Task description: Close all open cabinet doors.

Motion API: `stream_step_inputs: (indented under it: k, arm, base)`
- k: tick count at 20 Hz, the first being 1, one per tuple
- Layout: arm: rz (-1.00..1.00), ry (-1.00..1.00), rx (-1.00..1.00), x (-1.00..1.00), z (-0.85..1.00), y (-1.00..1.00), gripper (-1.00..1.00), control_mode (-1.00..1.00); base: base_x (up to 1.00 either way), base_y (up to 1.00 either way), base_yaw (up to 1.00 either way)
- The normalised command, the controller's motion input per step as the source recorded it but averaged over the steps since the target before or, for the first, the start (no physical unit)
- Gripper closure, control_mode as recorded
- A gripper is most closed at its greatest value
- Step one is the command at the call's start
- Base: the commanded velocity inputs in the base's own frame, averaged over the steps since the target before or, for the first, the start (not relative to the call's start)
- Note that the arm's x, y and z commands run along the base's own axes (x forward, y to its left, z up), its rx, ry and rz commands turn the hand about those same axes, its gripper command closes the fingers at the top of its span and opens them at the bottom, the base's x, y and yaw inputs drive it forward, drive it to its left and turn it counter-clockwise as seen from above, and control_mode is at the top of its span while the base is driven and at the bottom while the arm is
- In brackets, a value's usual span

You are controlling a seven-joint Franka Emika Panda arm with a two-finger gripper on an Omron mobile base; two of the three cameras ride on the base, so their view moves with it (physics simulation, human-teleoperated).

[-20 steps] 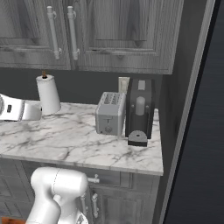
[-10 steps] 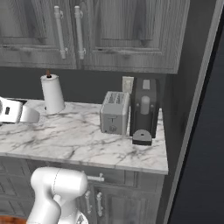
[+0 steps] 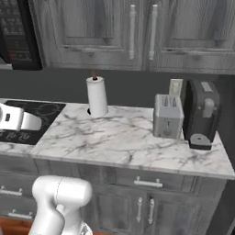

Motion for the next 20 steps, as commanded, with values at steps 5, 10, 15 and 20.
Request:
stream_step_inputs:
  k: [5,10,15,20]
  arm:
    - [0.00,0.00,0.00,0.00,0.00,0.00,-1.00,1.00]
    - [0.00,0.00,0.00,0.00,0.00,0.00,-1.00,1.00]
    - [0.00,0.00,0.00,0.00,0.00,0.00,-1.00,1.00]
    - [0.00,0.00,0.00,0.00,0.00,0.00,-1.00,1.00]
  base:
    - [-0.31,1.00,0.00]
    - [-0.28,0.99,0.00]
    - [-0.27,0.98,0.00]
    - [-0.28,0.97,0.00]
